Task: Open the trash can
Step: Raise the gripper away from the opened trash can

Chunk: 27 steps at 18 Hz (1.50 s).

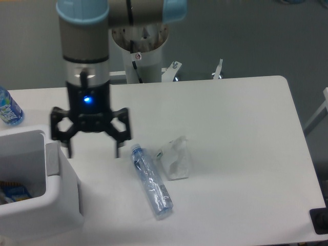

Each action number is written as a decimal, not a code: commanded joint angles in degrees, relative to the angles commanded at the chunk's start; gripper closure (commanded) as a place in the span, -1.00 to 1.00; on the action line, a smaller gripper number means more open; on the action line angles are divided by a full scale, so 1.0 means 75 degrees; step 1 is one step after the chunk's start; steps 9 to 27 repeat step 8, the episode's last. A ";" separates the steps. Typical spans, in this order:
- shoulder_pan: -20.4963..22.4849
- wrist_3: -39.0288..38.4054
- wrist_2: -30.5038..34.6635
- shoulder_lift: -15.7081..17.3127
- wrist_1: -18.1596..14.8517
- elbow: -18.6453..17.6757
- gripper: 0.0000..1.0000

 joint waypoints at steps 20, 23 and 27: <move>0.0901 0.1584 0.0451 0.0246 -0.1406 -0.0036 -1.00; 0.0901 0.1584 0.0451 0.0246 -0.1406 -0.0036 -1.00; 0.0901 0.1584 0.0451 0.0246 -0.1406 -0.0036 -1.00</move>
